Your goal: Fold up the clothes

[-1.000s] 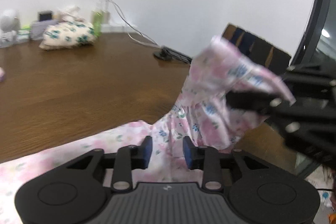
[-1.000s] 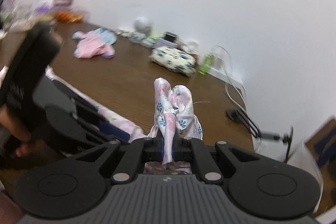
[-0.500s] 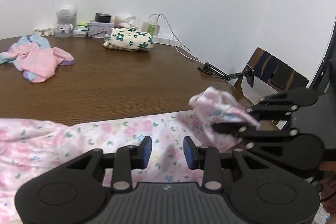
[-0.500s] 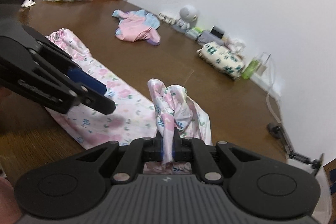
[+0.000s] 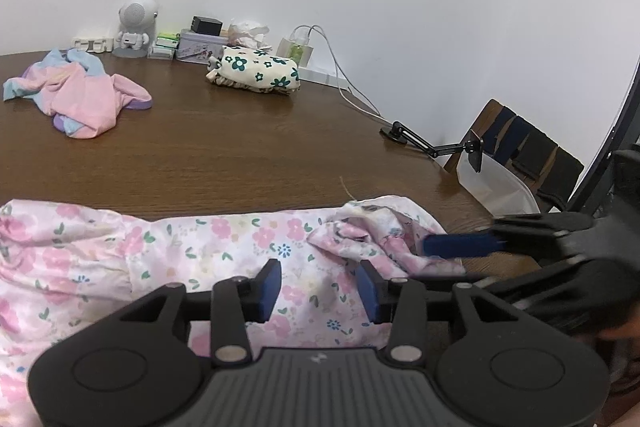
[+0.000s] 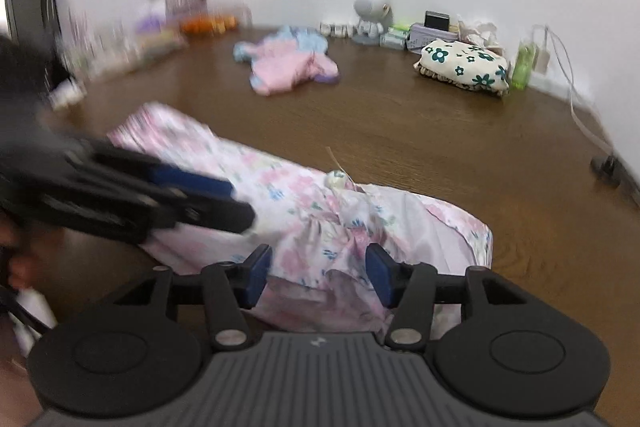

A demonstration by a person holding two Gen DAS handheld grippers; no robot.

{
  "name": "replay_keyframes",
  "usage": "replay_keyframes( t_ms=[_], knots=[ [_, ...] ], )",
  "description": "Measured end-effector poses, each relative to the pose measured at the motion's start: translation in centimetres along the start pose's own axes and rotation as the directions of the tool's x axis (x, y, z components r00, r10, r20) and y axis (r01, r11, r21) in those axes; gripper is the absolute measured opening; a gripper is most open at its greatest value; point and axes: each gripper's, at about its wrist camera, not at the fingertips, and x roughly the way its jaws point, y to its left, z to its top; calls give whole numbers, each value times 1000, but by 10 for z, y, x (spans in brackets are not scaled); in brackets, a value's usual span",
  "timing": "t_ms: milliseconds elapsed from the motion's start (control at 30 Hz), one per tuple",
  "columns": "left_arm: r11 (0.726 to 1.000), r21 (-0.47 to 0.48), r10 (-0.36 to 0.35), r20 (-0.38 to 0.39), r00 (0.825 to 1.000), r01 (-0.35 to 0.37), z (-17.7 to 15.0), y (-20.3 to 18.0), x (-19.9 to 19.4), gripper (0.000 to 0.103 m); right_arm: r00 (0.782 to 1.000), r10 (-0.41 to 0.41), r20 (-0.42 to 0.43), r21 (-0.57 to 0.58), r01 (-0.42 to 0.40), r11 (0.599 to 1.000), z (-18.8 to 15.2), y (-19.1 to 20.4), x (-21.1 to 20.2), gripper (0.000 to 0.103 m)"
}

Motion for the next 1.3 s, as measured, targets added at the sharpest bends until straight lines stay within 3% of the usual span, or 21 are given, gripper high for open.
replay_keyframes(
  t_ms=[100, 167, 233, 267, 333, 433, 667, 767, 867, 933, 1000, 1133, 1300],
  knots=[
    [999, -6, -36, -15, 999, 36, 1, -2, 7, 38, 995, 27, 100, 110, -38, 993, -3, -24, -35, 53],
    [998, -6, -61, -26, 998, 61, 2, -8, 13, 35, 989, -23, 144, 154, 1, 988, -2, -40, -47, 50],
    [996, -5, -87, -38, 996, 87, 3, -14, 20, 34, 986, -103, 134, 170, 80, 982, -2, -54, -44, 44],
    [995, -5, -96, -44, 994, 96, 4, -17, 23, 34, 984, -125, 124, 179, 102, 979, -2, -60, -40, 35],
    [996, -7, -86, -56, 995, 86, 3, -21, 29, 34, 989, -112, 101, 202, 89, 975, -3, -71, -26, 27],
    [998, -13, -54, -66, 996, 54, 2, -21, 33, 34, 993, -86, 83, 190, 69, 979, -3, -74, -5, 24],
    [998, -26, 47, -56, 997, -48, 5, -13, 32, 34, 997, -65, 50, 60, 62, 996, -14, -50, 25, 24],
    [1000, 2, 13, 11, 1000, -13, 15, -27, 21, 34, 997, -73, 40, 46, 71, 996, -21, -45, 33, 24],
    [992, 110, -66, 37, 997, 62, 25, -59, 23, 34, 996, -78, 47, 43, 76, 996, -25, -44, 35, 24],
    [982, 180, -65, 16, 998, 61, 26, -76, 36, 30, 995, -82, 49, 33, 80, 996, -26, -42, 34, 24],
    [978, 207, -34, -17, 999, 37, 25, -82, 51, 17, 996, -76, 53, 32, 74, 997, -27, -42, 29, 24],
    [982, 190, 20, -51, 998, -10, 16, -69, 65, 15, 992, -78, 103, 30, 76, 997, -35, -43, -4, 31],
    [984, 177, 17, -70, 997, -5, 2, -54, 70, 15, 994, -78, 80, 36, 75, 997, -42, -48, -5, 31]
  ],
)
